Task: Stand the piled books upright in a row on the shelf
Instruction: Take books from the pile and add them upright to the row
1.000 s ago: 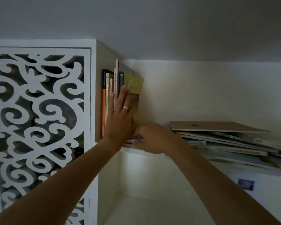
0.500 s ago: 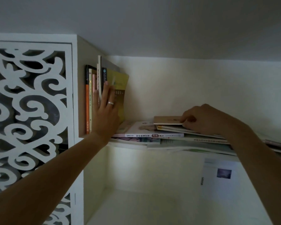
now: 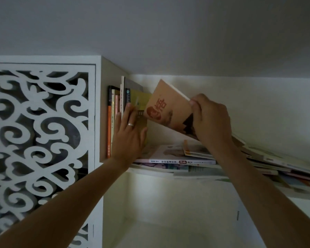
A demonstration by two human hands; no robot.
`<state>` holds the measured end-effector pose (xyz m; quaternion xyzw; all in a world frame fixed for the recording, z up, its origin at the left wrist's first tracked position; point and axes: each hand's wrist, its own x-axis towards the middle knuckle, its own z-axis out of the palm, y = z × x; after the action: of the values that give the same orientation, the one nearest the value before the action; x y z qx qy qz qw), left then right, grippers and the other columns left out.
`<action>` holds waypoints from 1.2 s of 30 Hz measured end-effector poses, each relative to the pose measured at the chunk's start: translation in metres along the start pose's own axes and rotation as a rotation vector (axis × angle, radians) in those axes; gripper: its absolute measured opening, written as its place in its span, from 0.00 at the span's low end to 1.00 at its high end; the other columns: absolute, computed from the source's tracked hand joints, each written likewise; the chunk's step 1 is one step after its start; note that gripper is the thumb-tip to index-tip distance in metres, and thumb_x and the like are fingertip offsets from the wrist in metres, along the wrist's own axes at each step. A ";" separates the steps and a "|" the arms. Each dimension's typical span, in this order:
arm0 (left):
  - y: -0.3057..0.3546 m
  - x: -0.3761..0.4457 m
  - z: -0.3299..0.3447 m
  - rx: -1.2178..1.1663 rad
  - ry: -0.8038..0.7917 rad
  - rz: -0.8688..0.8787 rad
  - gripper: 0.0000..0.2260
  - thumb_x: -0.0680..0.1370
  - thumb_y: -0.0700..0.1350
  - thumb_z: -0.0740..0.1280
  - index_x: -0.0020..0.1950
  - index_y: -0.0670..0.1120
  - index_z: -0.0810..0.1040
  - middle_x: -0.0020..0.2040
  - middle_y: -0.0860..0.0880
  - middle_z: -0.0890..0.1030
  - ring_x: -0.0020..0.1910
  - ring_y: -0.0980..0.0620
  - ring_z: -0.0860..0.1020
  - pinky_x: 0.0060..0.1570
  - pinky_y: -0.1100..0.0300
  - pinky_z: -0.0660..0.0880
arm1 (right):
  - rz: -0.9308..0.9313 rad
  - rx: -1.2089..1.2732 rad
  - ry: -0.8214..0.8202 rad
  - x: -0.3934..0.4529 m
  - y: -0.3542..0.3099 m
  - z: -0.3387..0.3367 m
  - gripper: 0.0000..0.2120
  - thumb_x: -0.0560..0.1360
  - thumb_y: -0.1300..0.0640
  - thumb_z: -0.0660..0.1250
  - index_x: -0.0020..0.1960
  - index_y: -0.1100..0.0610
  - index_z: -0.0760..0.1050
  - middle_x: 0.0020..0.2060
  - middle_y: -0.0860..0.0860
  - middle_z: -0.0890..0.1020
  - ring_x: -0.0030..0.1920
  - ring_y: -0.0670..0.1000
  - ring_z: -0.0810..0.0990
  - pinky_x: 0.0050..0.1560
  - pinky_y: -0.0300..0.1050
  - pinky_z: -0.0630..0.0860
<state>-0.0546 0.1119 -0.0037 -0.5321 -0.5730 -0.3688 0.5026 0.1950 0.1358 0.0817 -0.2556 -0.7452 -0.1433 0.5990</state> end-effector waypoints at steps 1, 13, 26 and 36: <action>0.002 0.001 -0.001 -0.078 0.018 -0.031 0.24 0.87 0.53 0.52 0.79 0.44 0.69 0.83 0.44 0.62 0.85 0.45 0.49 0.82 0.39 0.51 | 0.035 0.046 0.060 0.007 -0.007 0.005 0.13 0.86 0.53 0.57 0.54 0.57 0.78 0.35 0.47 0.76 0.30 0.44 0.72 0.29 0.35 0.62; 0.033 0.014 -0.006 -0.470 0.143 -0.326 0.37 0.81 0.64 0.59 0.83 0.46 0.55 0.84 0.42 0.55 0.83 0.45 0.54 0.80 0.39 0.58 | 0.560 0.514 0.363 0.017 -0.020 0.079 0.14 0.87 0.59 0.53 0.45 0.60 0.70 0.33 0.45 0.71 0.32 0.40 0.69 0.31 0.33 0.63; 0.010 -0.001 0.025 0.010 0.220 -0.060 0.25 0.83 0.47 0.69 0.78 0.43 0.71 0.82 0.38 0.56 0.83 0.38 0.54 0.81 0.38 0.57 | 0.195 -0.083 -0.573 -0.041 -0.048 0.148 0.36 0.81 0.51 0.66 0.81 0.54 0.51 0.78 0.61 0.58 0.75 0.63 0.62 0.72 0.58 0.65; 0.001 0.000 0.027 0.226 -0.062 0.110 0.13 0.75 0.38 0.74 0.59 0.39 0.85 0.66 0.37 0.82 0.74 0.36 0.73 0.83 0.42 0.40 | 0.064 0.072 -1.010 -0.032 -0.048 0.145 0.18 0.83 0.55 0.64 0.69 0.63 0.74 0.66 0.62 0.78 0.63 0.59 0.78 0.59 0.45 0.70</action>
<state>-0.0584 0.1374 -0.0099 -0.5138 -0.5961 -0.2570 0.5609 0.0542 0.1644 0.0201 -0.2949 -0.9382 0.0423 0.1762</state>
